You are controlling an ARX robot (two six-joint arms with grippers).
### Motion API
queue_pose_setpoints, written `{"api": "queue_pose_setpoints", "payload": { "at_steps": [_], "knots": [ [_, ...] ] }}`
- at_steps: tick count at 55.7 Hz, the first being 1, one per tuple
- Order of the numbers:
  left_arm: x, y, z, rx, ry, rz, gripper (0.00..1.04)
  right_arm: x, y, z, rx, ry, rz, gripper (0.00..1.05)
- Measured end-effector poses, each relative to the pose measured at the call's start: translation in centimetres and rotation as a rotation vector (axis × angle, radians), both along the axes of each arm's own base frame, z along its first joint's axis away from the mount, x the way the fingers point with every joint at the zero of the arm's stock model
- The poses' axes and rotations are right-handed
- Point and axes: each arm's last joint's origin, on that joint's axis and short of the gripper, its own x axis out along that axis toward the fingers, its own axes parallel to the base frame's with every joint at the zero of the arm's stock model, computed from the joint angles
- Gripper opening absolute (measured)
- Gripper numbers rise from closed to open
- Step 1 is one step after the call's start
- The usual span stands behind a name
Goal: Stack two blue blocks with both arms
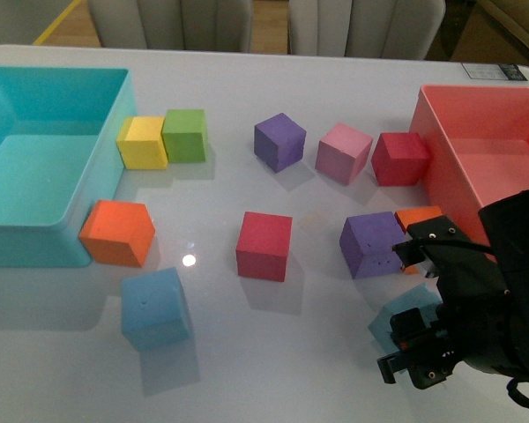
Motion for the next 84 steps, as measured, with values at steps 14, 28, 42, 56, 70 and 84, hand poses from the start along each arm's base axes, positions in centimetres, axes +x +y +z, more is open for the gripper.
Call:
{"api": "queue_pose_setpoints", "payload": {
  "at_steps": [14,28,42,56,70,84],
  "knots": [
    [0.0,0.0,0.0,0.000,0.000,0.000,0.96,-0.6,-0.3,5.3,0.072,-0.074,0.045,0.43],
    [0.0,0.0,0.0,0.000,0.000,0.000,0.96,3.3,2.4,11.1,0.144,-0.246,0.068,0.42],
    [0.0,0.0,0.0,0.000,0.000,0.000,0.96,9.5,8.2,11.1,0.136,-0.260,0.106,0.41],
    [0.0,0.0,0.0,0.000,0.000,0.000,0.96,14.4,13.1,9.1,0.124,-0.234,0.109,0.41],
    [0.0,0.0,0.0,0.000,0.000,0.000,0.96,17.2,15.9,6.4,0.122,-0.184,0.088,0.41],
    [0.0,0.0,0.0,0.000,0.000,0.000,0.96,18.7,17.2,2.4,0.078,-0.105,0.063,0.41]
  ]
}}
